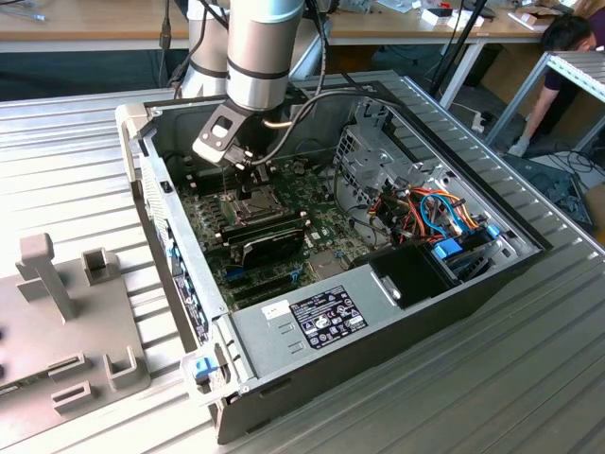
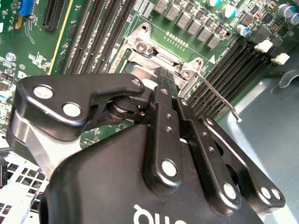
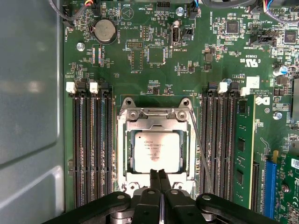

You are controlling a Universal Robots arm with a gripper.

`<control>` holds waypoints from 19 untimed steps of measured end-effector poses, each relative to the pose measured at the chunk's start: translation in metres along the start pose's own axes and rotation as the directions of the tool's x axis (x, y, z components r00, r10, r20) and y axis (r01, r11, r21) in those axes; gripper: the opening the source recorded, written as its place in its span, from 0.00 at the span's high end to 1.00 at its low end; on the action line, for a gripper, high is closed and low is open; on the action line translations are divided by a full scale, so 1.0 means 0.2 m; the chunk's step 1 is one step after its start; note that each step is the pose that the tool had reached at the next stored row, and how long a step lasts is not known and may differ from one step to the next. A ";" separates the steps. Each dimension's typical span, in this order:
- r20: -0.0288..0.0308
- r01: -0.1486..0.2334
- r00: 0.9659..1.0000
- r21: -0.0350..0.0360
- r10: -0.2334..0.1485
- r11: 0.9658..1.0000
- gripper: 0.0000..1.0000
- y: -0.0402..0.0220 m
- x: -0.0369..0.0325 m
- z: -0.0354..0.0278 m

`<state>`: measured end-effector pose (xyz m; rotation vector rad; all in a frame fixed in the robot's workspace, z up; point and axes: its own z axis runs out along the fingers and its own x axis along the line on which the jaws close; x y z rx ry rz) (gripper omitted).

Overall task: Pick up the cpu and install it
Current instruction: 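Close the cpu cover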

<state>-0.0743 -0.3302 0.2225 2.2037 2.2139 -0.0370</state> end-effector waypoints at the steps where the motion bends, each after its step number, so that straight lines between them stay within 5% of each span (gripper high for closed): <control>1: 0.000 0.000 1.000 0.000 0.000 1.000 0.89 0.002 0.000 0.000; 11: 0.000 0.000 1.000 0.000 0.000 1.000 0.89 0.015 0.000 0.000; 19: 0.000 0.000 1.000 0.000 0.000 1.000 0.89 0.062 0.000 0.000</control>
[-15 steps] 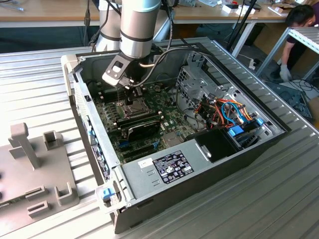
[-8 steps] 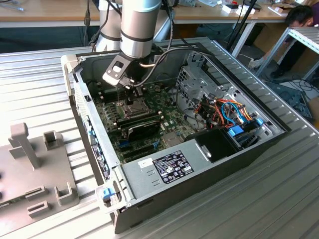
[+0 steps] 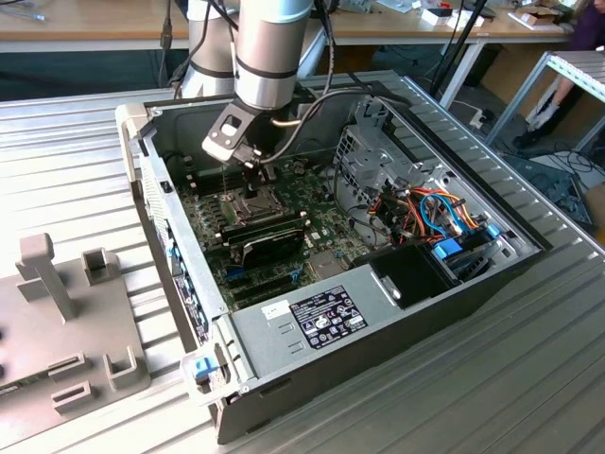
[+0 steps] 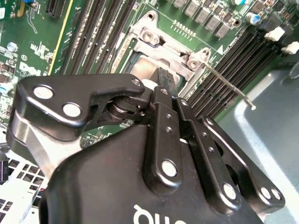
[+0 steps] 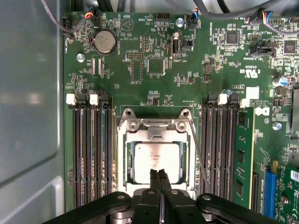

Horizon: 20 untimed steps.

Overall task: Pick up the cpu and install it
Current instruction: 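Close the cpu cover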

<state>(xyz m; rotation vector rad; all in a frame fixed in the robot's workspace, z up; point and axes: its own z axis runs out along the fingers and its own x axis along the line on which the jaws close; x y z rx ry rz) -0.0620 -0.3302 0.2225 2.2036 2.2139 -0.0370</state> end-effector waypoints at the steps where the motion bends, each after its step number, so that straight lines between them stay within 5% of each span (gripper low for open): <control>1: 0.000 0.000 1.000 0.000 0.000 1.000 0.89 0.006 0.000 0.000; 6: 0.000 0.000 1.000 0.000 0.000 1.000 0.89 0.056 0.000 0.000; 20: 0.000 0.000 1.000 0.000 0.000 1.000 0.89 0.056 -0.002 -0.069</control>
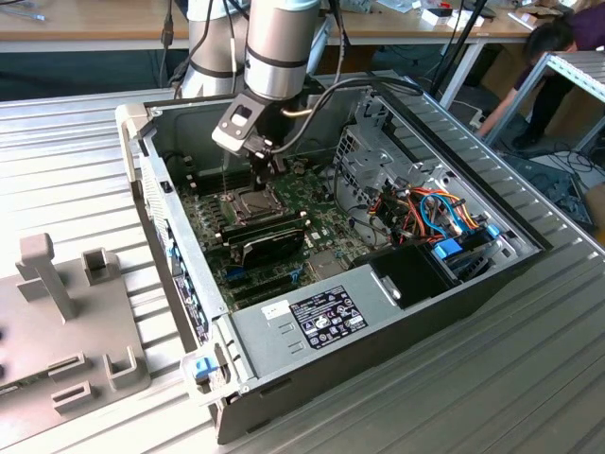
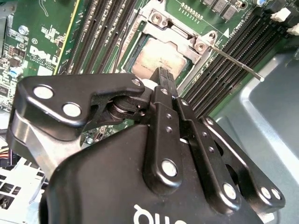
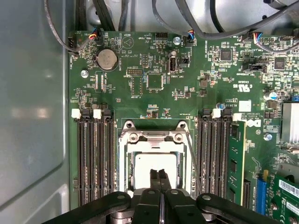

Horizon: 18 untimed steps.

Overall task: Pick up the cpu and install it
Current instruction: 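Close the cpu cover, then install the first cpu locking lever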

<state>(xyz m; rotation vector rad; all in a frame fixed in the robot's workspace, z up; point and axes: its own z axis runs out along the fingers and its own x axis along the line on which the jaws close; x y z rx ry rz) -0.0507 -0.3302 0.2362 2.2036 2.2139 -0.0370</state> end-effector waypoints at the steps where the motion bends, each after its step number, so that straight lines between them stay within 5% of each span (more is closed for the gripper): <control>1: 0.000 0.000 1.000 0.000 0.000 1.000 0.89 0.000 0.000 0.000; 18: 0.000 0.000 1.000 0.000 0.000 1.000 0.89 -0.023 0.000 -0.001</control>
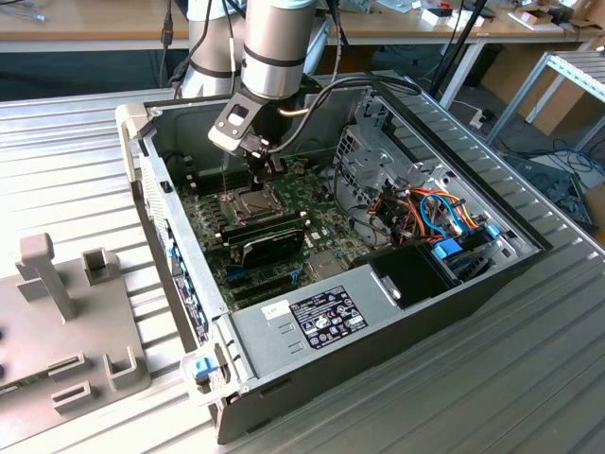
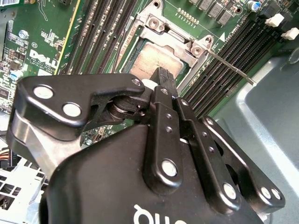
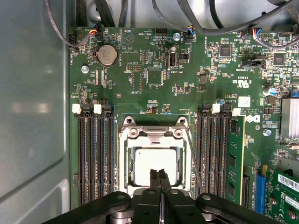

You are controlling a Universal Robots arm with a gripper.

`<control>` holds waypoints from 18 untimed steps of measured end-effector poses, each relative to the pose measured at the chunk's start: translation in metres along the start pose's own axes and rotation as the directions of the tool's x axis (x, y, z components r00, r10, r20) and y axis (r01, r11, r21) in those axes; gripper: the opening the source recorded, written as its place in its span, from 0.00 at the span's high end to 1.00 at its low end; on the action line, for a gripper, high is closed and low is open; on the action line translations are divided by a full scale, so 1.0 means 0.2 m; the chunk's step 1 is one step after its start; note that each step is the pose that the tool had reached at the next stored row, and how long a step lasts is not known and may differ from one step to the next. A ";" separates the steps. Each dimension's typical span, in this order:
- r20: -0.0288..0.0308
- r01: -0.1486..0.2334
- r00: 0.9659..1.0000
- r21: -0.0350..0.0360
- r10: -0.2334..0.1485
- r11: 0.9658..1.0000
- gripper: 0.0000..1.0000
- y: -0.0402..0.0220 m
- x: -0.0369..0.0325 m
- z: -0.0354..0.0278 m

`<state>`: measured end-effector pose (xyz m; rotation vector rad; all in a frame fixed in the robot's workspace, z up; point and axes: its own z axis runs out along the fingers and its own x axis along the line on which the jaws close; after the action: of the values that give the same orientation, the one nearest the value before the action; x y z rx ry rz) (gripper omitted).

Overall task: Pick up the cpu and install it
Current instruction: 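Install the first cpu locking lever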

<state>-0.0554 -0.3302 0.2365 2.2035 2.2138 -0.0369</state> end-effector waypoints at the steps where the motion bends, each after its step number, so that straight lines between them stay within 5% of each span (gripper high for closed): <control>1: 0.000 0.000 1.000 0.000 0.000 1.000 0.89 0.000 0.000 0.000; 8: 0.000 0.000 1.000 0.000 0.000 1.000 0.89 -0.009 0.000 0.000; 14: 0.000 0.000 1.000 0.000 0.000 1.000 0.89 -0.050 0.000 0.001; 18: 0.002 0.000 1.000 0.000 0.000 1.000 0.89 -0.050 0.001 -0.029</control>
<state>-0.0654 -0.3300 0.2424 2.2024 2.2126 -0.0391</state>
